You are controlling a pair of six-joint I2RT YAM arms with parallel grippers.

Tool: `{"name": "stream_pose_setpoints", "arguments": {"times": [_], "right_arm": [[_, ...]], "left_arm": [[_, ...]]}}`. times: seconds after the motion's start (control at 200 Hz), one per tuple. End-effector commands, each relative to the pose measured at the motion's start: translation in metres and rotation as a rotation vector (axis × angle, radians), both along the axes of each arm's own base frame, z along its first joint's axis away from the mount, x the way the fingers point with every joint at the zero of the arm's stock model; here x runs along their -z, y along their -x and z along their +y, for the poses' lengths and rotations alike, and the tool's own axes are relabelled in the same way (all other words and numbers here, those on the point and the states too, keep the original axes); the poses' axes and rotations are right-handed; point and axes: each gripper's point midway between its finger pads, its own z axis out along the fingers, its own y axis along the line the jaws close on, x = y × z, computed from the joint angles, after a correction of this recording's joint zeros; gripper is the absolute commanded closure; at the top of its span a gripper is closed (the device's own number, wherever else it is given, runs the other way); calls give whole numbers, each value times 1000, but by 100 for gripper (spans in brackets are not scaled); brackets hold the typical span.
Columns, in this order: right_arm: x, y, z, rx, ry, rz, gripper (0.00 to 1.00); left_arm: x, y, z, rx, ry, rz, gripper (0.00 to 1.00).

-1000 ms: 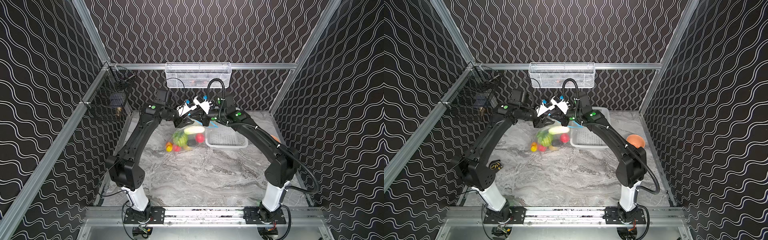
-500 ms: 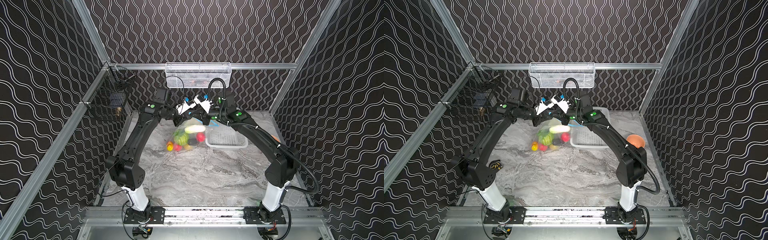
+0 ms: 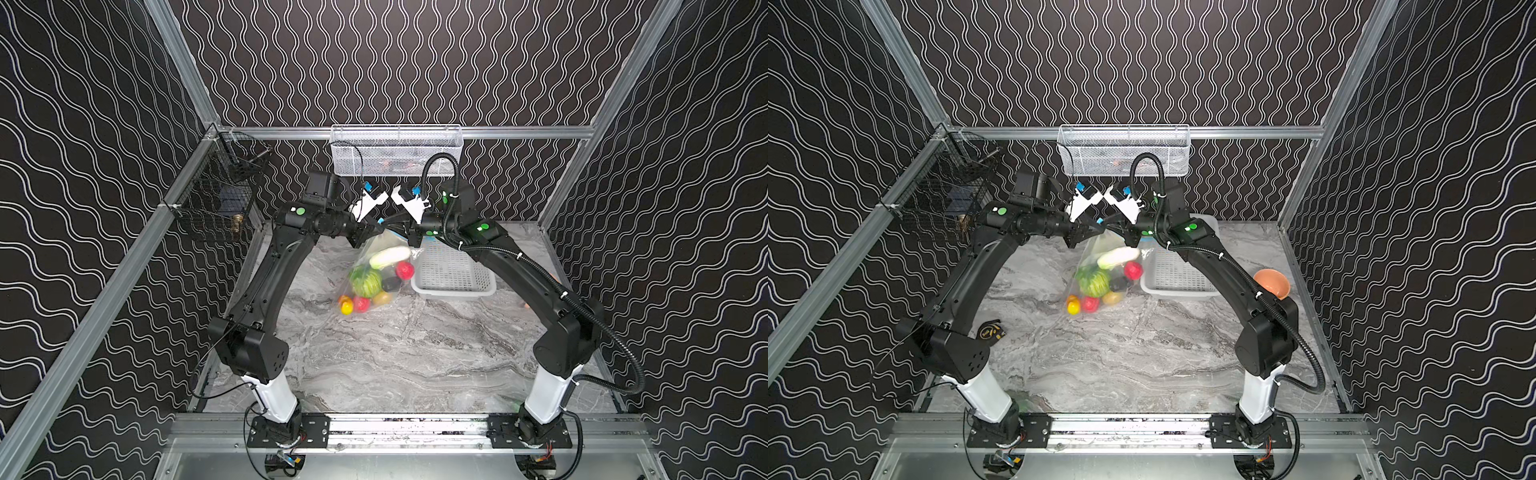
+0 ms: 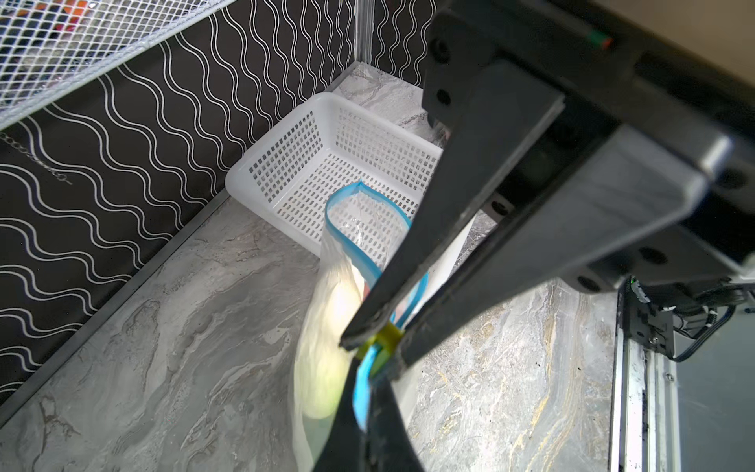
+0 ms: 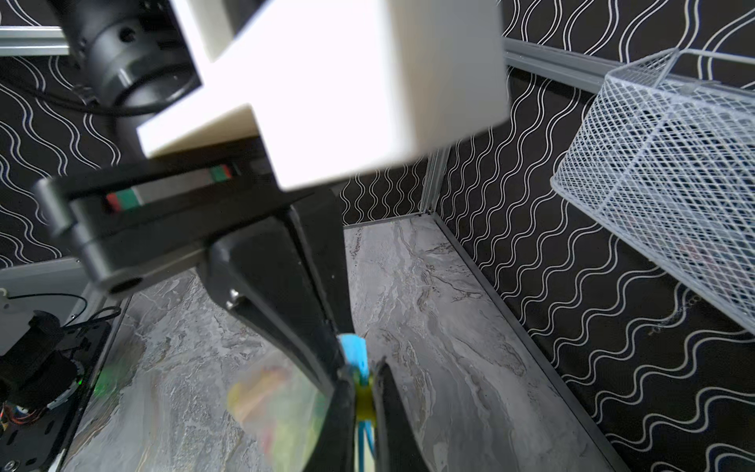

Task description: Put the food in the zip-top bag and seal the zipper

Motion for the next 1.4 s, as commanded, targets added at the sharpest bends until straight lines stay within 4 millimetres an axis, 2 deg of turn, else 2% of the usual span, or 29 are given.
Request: {"name": "stream_pose_setpoints", "arguments": {"times": [0.0, 0.175, 0.355, 0.596, 0.871, 0.991, 1.271, 1.396], "right_arm": [[23, 2, -8, 20, 71, 65, 95], [28, -2, -14, 23, 80, 83, 96], [33, -6, -21, 36, 86, 99, 95], [38, -11, -30, 58, 86, 111, 94], [44, -13, -38, 82, 101, 117, 94], [46, -15, -43, 97, 111, 117, 94], [48, -15, -49, 116, 115, 121, 94], [50, -15, -52, 129, 124, 121, 94]], "left_arm": [[-33, -1, -8, 34, 96, -95, 100], [-39, 9, -9, 65, 118, -83, 100], [-41, 6, -2, 44, 91, -107, 100], [-41, -13, 9, -65, 83, -119, 100], [-45, -22, 17, -132, 68, -140, 100], [-46, -34, 27, -211, 52, -154, 100], [-54, -46, 39, -286, 40, -176, 100], [-51, -52, 46, -326, 30, -180, 100]]}}
